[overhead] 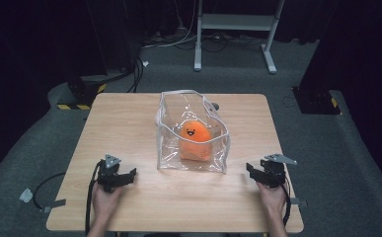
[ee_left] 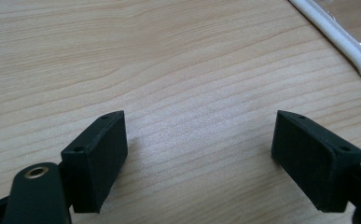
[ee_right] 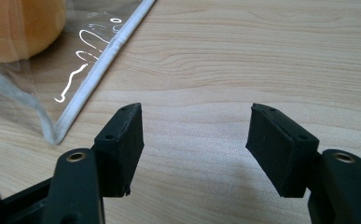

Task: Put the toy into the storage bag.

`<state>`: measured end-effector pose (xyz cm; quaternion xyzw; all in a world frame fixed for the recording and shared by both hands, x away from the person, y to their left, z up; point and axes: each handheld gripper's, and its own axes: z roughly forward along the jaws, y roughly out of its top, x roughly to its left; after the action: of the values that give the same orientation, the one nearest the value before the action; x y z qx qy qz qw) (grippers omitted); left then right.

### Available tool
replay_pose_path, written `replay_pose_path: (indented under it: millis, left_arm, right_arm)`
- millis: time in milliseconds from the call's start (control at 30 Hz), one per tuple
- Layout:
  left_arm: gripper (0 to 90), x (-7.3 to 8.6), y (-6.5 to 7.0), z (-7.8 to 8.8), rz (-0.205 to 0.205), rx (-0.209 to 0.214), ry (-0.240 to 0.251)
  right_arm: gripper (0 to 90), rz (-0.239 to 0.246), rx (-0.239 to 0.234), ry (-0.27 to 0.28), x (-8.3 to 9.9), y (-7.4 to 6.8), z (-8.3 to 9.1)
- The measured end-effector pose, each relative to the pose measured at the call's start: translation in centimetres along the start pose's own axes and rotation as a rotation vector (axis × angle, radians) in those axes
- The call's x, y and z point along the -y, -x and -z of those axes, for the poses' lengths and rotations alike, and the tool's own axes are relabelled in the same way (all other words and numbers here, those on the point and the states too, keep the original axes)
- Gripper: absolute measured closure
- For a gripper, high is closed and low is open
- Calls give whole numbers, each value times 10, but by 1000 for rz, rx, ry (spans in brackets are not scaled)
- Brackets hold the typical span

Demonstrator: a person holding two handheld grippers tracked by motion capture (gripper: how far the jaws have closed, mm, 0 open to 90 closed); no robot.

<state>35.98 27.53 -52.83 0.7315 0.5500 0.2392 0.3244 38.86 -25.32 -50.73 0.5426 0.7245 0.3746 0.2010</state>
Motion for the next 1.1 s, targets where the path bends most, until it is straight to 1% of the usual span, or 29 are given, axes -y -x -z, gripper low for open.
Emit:
replay_pose_path:
  millis: [67,200,333,533,733,900,1067,1100]
  left_arm:
    - [185,0,0,0,0,0,0]
    - [185,0,0,0,-4,0,-4]
    - [185,0,0,0,0,0,-1]
    - [185,0,0,0,-5,0,-4]
    - [185,0,0,0,-4,0,-4]
    - [185,0,0,0,-1,0,-1]
    - [185,0,0,0,-5,0,-4]
    - [185,0,0,0,-5,0,-5]
  right_arm:
    - [359,-2,2,-1,0,0,-1]
    - [359,13,20,-8,1,-1,-4]
    - [359,14,31,-8,1,-1,-6]
    - [359,18,47,-7,2,-3,-8]
    - [359,19,52,-9,2,-4,-11]
    - [359,33,56,-14,3,-7,-14]
    - [360,30,49,-18,4,-9,-18]
    - [360,40,53,-24,4,-11,-20]
